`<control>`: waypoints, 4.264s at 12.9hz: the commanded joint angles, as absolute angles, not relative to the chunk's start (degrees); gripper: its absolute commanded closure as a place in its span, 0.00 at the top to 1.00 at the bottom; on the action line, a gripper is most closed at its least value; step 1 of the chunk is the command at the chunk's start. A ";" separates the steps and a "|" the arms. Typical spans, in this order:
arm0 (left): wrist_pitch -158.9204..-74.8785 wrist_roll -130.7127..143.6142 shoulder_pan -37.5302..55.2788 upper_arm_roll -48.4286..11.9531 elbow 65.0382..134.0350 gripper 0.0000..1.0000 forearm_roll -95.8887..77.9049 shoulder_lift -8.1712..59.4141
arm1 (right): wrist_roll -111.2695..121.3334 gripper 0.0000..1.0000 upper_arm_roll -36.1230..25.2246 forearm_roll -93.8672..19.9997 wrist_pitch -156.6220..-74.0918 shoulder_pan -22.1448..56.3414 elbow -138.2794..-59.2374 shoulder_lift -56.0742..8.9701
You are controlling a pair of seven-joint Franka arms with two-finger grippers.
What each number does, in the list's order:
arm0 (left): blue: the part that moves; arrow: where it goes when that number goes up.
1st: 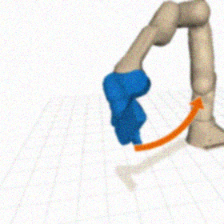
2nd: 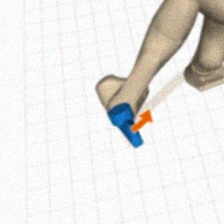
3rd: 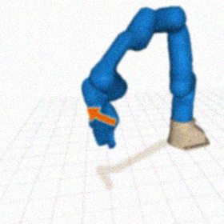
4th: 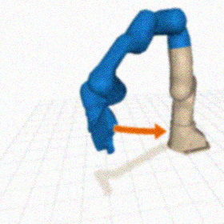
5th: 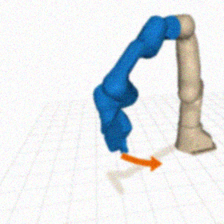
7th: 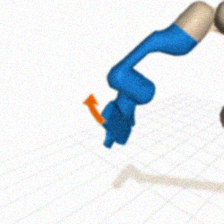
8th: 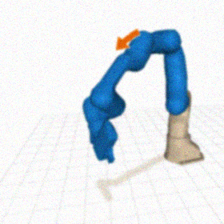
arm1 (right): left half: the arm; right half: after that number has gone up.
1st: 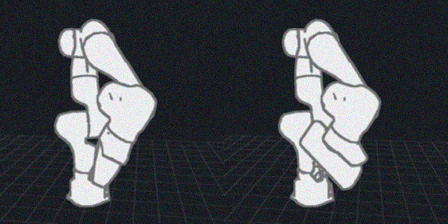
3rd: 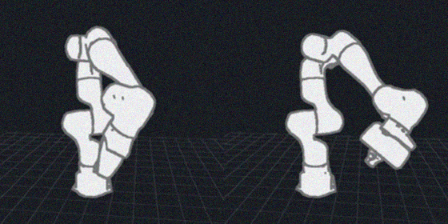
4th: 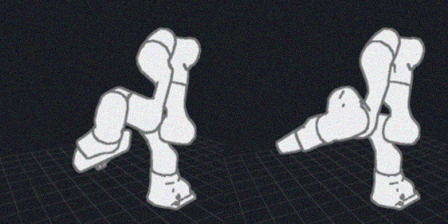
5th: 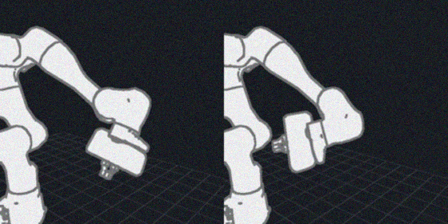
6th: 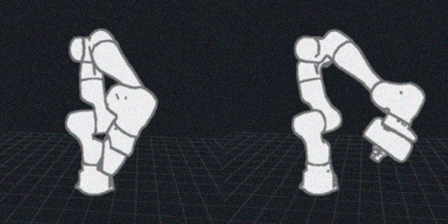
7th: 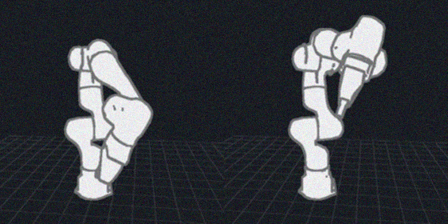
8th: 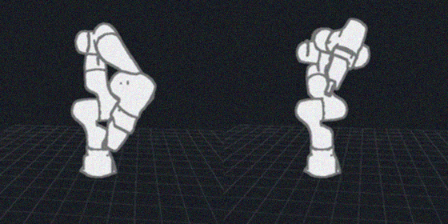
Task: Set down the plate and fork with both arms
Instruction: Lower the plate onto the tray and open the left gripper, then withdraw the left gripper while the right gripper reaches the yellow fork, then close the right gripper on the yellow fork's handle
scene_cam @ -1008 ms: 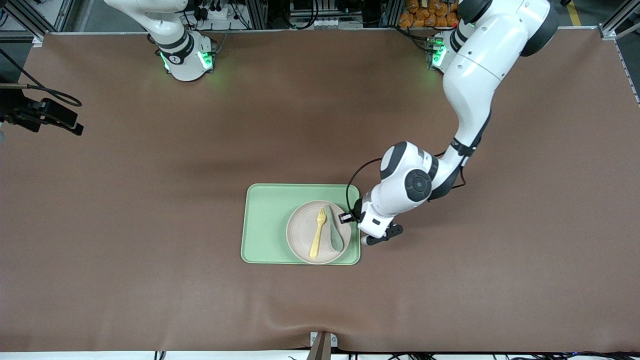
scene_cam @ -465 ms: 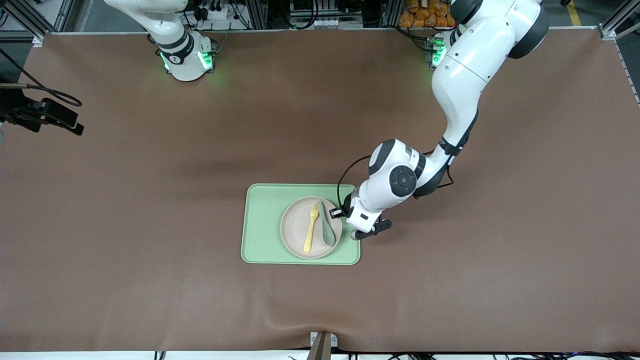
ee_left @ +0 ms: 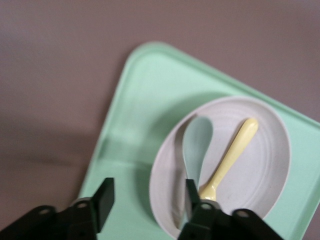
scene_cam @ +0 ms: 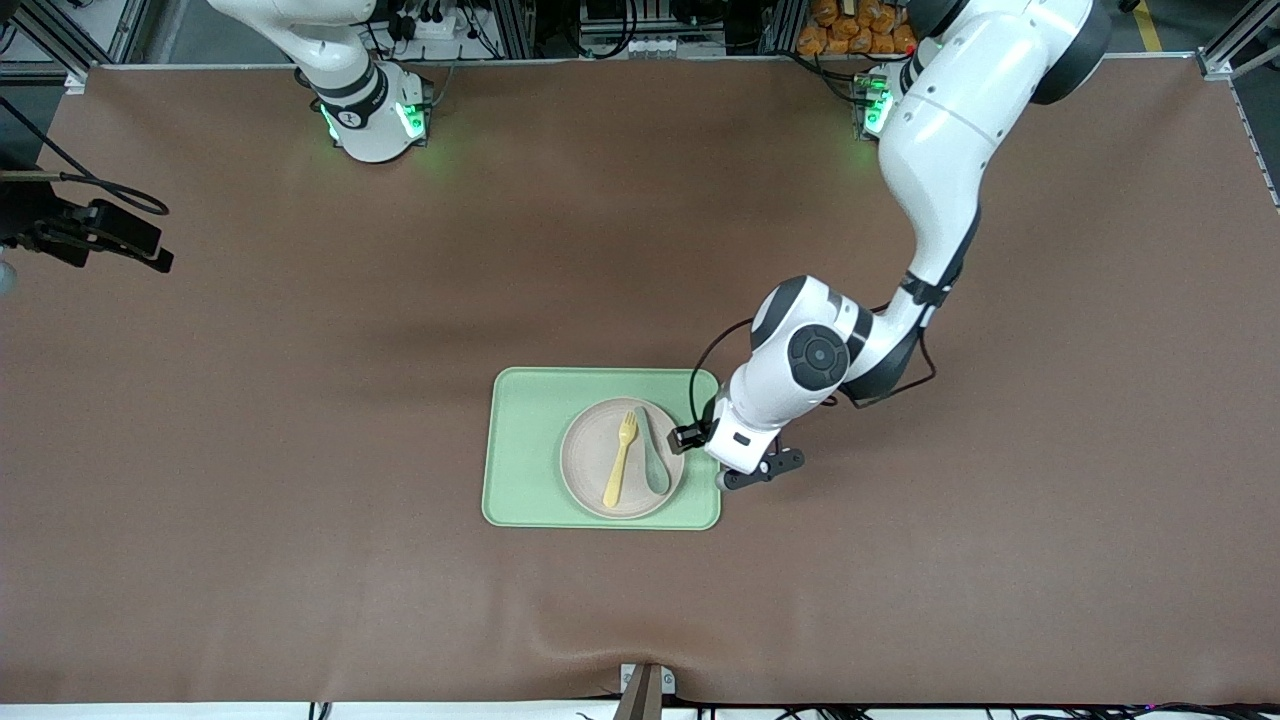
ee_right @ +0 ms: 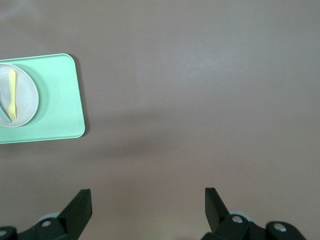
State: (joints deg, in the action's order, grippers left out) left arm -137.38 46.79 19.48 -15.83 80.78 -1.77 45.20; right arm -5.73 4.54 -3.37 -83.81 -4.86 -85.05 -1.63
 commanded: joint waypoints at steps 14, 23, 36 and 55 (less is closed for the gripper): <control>-93.01 31.76 -3.67 -15.82 81.83 1.00 1.69 9.77 | -24.41 1.00 4.84 -5.98 -100.90 14.04 -65.51 -33.19; -80.51 18.74 5.69 -5.29 86.74 1.00 0.00 0.36 | -41.48 0.90 -0.86 -4.13 -120.14 27.67 -58.46 -52.01; -79.45 12.04 4.22 -5.01 83.58 1.00 0.61 -0.53 | -48.51 0.62 -4.31 -4.04 -123.57 37.35 -56.43 -60.38; -79.89 9.84 4.04 -5.10 83.41 1.00 0.70 -0.70 | -50.10 0.00 -3.87 -4.48 -118.05 37.45 -56.16 -61.01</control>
State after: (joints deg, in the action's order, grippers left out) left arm -79.77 10.63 4.32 -4.86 83.84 0.01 -0.54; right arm -49.45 -4.40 -5.17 -120.83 39.18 -58.54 -60.95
